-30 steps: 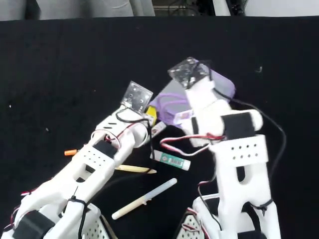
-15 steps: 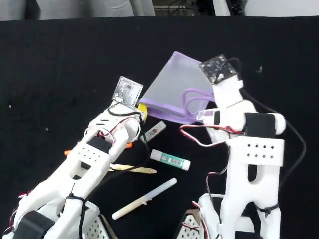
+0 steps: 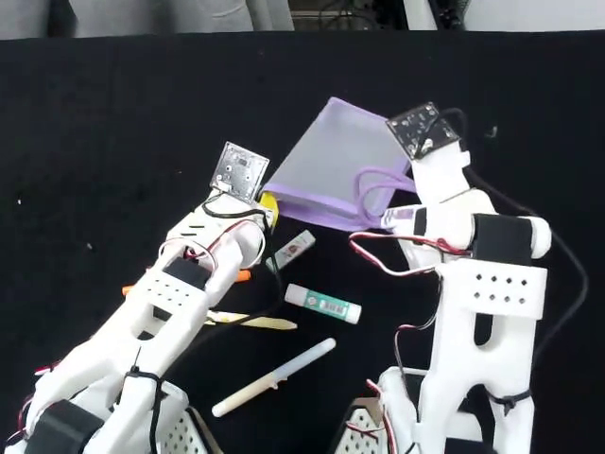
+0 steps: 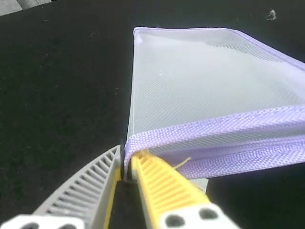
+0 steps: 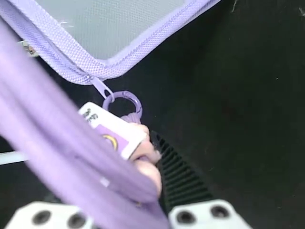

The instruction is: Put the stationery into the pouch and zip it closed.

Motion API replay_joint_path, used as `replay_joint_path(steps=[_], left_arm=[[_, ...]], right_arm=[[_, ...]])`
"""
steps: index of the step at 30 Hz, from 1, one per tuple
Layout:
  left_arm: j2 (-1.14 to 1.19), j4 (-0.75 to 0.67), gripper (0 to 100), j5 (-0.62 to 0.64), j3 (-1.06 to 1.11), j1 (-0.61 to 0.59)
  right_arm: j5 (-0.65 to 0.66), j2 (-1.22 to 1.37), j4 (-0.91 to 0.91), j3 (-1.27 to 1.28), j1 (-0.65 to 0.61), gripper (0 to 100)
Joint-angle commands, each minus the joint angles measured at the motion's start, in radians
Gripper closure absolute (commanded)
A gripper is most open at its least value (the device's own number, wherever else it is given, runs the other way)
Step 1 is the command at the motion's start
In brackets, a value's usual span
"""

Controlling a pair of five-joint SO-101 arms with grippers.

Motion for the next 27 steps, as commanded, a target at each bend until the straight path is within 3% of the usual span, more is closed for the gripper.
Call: replay_joint_path(steps=[1,4,9,20,27], left_arm=[[-0.008,0.003,97,0.057,-0.048,-0.012],[-0.006,0.003,94,0.071,-0.048,-0.004],[-0.005,-0.003,79,0.081,-0.028,0.007],[0.003,-0.008,79,0.072,-0.025,0.124],[0.072,-0.117,79,0.080,-0.053,0.134]], right_arm=[[0.003,-0.008,0.051,-0.101,-0.031,98.6],[0.000,-0.008,0.077,-0.137,-0.041,98.6],[0.003,-0.008,0.081,-0.145,-0.035,98.6],[0.006,-0.008,0.080,-0.148,-0.040,98.6],[0.008,-0.008,0.080,-0.151,-0.040,98.6]])
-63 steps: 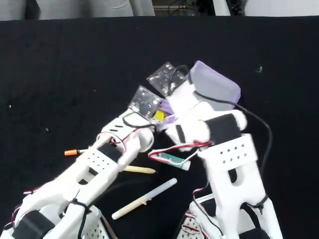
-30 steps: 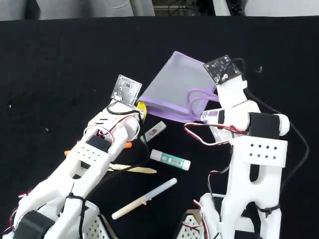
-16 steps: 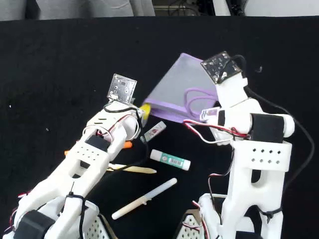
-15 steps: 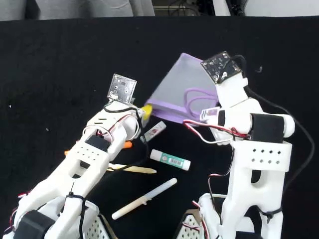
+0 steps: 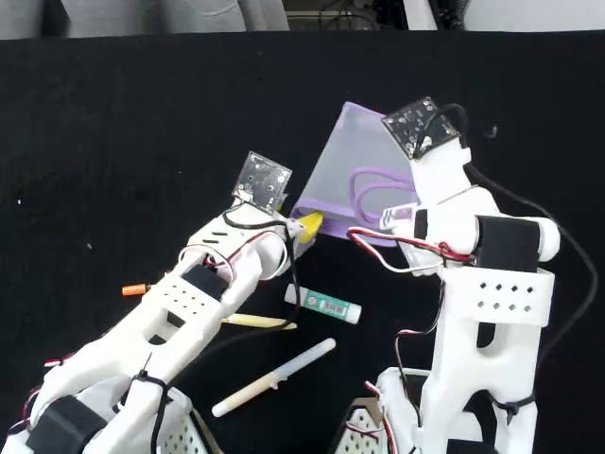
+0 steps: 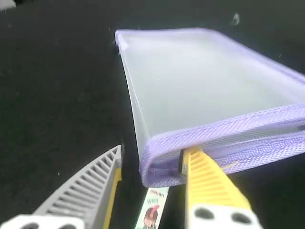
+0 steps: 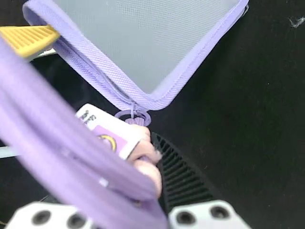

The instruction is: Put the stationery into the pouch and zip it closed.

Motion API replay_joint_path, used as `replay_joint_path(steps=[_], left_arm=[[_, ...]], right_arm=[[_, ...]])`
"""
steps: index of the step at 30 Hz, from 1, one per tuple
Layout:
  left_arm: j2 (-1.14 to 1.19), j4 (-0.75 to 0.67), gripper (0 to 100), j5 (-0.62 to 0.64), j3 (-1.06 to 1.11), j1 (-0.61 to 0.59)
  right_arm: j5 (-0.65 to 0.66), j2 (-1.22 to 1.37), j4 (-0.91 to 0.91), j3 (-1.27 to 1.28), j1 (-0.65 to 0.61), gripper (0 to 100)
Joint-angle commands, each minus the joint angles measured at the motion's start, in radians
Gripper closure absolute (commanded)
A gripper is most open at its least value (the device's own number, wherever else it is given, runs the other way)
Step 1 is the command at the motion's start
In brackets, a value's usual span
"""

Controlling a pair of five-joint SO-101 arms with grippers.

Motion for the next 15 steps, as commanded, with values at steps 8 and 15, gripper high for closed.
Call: replay_joint_path(steps=[8,15], left_arm=[[0.365,-0.064,79,0.012,-0.260,-0.002],[0.384,-0.068,89,0.005,-0.325,0.036]], right_arm=[[0.008,-0.008,0.006,-0.059,-0.008,98.6],[0.009,-0.008,0.006,-0.059,-0.003,98.6]])
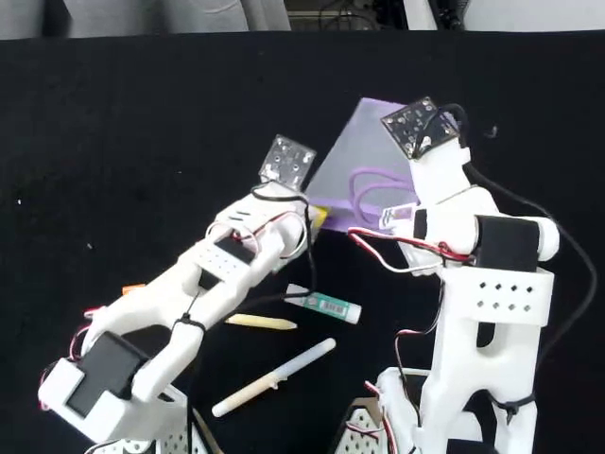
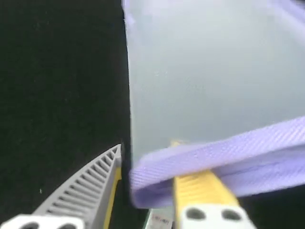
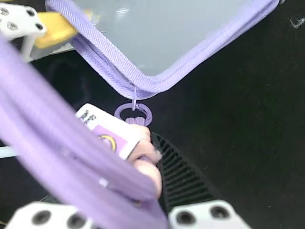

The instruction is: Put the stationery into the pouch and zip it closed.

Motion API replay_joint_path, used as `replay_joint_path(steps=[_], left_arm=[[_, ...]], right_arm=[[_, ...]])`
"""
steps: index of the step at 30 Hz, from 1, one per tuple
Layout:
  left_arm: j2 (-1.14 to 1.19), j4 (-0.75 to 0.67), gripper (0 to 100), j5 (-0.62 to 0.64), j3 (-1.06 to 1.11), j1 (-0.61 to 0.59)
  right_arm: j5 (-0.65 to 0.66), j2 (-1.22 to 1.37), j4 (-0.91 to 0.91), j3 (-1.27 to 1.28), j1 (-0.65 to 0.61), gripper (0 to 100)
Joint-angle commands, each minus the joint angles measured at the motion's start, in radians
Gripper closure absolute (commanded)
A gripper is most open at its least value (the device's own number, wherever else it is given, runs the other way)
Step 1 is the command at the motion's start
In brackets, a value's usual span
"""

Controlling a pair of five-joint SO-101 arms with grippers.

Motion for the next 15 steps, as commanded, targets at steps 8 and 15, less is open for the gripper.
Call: replay_joint_path(steps=[8,15], left_arm=[[-0.003,-0.018,89,0.005,-0.071,0.028],[-0.005,-0.018,89,0.011,-0.070,0.021]], right_arm=[[0.040,-0.027,0.006,-0.059,0.002,98.6],[0.041,-0.154,0.032,-0.062,0.000,98.6]])
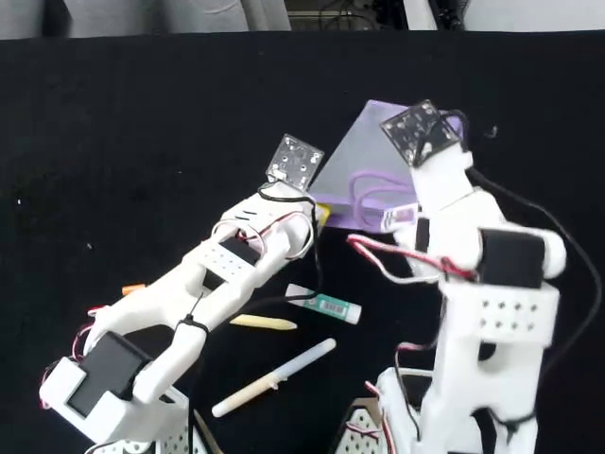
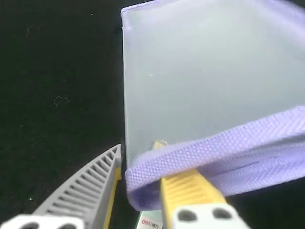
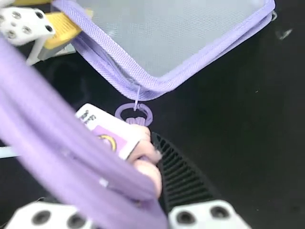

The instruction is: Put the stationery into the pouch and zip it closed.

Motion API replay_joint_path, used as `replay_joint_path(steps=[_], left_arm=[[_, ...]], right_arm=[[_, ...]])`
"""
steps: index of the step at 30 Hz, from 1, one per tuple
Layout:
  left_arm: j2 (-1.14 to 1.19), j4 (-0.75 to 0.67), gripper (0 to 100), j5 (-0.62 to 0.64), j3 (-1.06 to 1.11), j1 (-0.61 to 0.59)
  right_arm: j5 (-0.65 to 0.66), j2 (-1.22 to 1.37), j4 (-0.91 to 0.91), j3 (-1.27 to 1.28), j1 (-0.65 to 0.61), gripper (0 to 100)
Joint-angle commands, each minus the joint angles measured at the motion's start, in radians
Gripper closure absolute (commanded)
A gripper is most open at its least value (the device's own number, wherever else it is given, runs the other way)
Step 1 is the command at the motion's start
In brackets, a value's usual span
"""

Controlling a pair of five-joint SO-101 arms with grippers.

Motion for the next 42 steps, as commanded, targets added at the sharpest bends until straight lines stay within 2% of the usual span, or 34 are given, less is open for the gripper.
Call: replay_joint_path(steps=[1,4,11,18,29,42], left_arm=[[-0.008,-0.018,89,0.011,-0.054,-0.001],[-0.041,-0.015,88,0.012,-0.047,0.004],[-0.276,-0.011,80,0.040,0.104,0.047],[-0.453,-0.011,78,0.064,0.223,0.048],[-0.404,-0.017,78,0.069,0.159,0.030],[-0.184,-0.018,79,0.071,-0.012,0.024]], right_arm=[[0.008,-0.070,0.031,-0.062,0.000,98.6],[0.008,-0.079,0.031,-0.061,0.000,98.6],[0.008,-0.081,0.031,-0.061,0.002,98.6],[0.008,-0.082,0.031,-0.065,0.002,98.6],[0.008,-0.082,0.084,-0.153,0.000,98.6],[0.009,-0.082,0.086,-0.154,0.000,98.6]])
